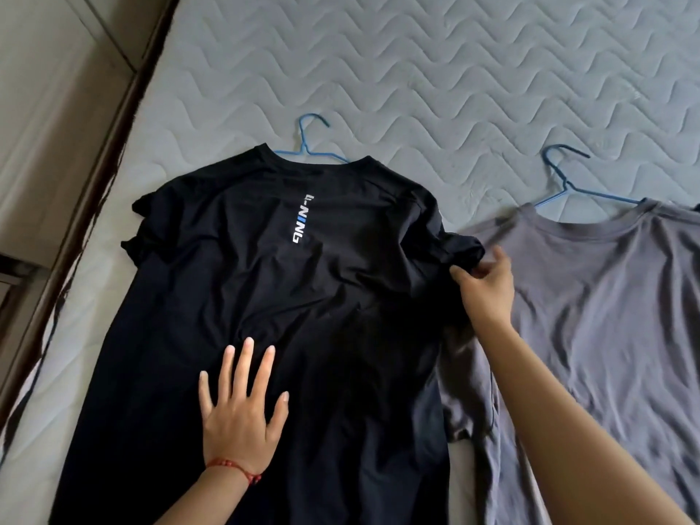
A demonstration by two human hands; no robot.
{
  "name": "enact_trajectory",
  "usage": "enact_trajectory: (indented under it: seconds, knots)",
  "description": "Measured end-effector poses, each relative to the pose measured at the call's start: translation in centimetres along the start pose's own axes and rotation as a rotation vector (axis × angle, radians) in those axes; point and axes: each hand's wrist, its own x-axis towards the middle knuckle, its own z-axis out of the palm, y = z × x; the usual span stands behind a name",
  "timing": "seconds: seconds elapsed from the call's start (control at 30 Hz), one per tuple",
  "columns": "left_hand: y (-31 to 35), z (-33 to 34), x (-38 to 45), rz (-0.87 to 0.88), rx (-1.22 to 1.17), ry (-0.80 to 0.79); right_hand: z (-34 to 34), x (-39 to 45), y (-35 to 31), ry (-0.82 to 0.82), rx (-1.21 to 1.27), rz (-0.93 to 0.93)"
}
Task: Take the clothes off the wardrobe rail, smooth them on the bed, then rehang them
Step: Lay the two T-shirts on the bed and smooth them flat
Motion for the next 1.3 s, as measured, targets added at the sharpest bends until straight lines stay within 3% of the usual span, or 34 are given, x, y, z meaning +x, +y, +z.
enact_trajectory:
  seconds: [0.13,0.33,0.5,0.6,0.7,0.87,0.97,1.13,1.2,1.3]
  knots:
    - [0.0,0.0,0.0,-0.005,0.007,-0.002,-1.1,0.8,-0.4,-0.031,0.154,0.003]
    - [0.2,-0.1,0.0,0.0,0.007,0.007,-3.7,1.2,-3.6,0.153,0.347,0.014]
    - [0.3,-0.3,-0.1,0.007,0.005,0.015,-6.8,0.9,-4.2,0.33,-0.029,-0.112]
    - [0.2,-0.2,0.0,0.007,0.006,0.018,-8.3,0.9,-3.1,0.405,-0.324,-0.088]
    - [0.2,-0.1,-0.1,0.005,0.002,0.028,-7.4,0.3,-2.0,0.332,-0.545,-0.126]
    - [0.0,0.0,-0.2,0.01,-0.001,0.047,0.2,-5.6,-1.5,0.218,-0.555,-0.573]
    - [0.0,0.2,-0.2,0.009,0.012,0.061,5.8,-9.7,-0.7,0.015,-0.539,-0.743]
    - [-0.2,-0.2,0.0,0.041,-0.031,0.114,11.4,-13.4,2.3,-0.213,-0.67,-0.726]
    - [-0.9,-1.4,0.8,0.056,-0.135,0.234,12.0,-13.3,3.5,-0.192,-0.781,-0.731]
    - [-3.8,-4.4,4.0,-0.09,-0.344,0.493,12.3,-13.0,3.8,-0.17,-0.829,-0.732]
